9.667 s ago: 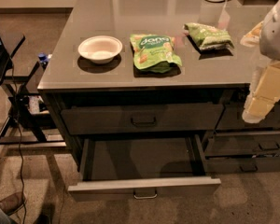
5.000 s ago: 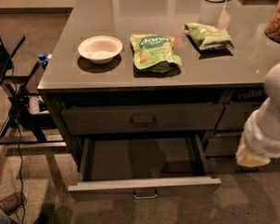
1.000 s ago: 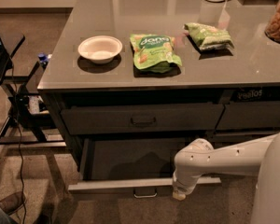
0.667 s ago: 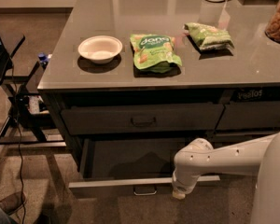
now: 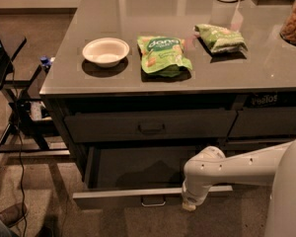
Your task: Close middle drawer
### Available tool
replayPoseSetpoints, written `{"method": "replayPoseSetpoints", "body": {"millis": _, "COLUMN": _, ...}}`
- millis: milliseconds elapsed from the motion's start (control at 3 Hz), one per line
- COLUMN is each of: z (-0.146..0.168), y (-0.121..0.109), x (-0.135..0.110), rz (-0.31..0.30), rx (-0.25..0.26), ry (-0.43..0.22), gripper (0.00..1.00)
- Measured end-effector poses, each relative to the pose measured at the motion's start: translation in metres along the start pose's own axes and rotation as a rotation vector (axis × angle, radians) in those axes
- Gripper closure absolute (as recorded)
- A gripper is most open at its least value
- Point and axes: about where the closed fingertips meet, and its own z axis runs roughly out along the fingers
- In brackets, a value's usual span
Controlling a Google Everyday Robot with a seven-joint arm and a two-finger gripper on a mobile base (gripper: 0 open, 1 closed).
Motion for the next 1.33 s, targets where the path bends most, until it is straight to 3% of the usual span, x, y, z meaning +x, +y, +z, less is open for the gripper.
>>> {"method": "replayPoseSetpoints", "body": {"millis": 333, "z": 0.0, "y": 0.0, "x": 0.0, "rz": 0.0, "rx": 0.0, "ry": 0.0, "gripper": 0.11}}
{"method": "replayPoseSetpoints", "body": {"millis": 667, "z": 0.0001, "y": 0.0001, "x": 0.0, "rz": 0.0, "rx": 0.0, "ry": 0.0, "gripper": 0.0}}
{"method": "replayPoseSetpoints", "body": {"millis": 1000, "z": 0.0001, "y": 0.0001, "x": 0.0001, "rz": 0.0, "rx": 0.0, "ry": 0.0, "gripper": 0.0}}
{"method": "replayPoseSetpoints", "body": {"millis": 1333, "z": 0.0001, "y": 0.0001, "x": 0.0001, "rz": 0.0, "rx": 0.0, "ry": 0.0, "gripper": 0.19}}
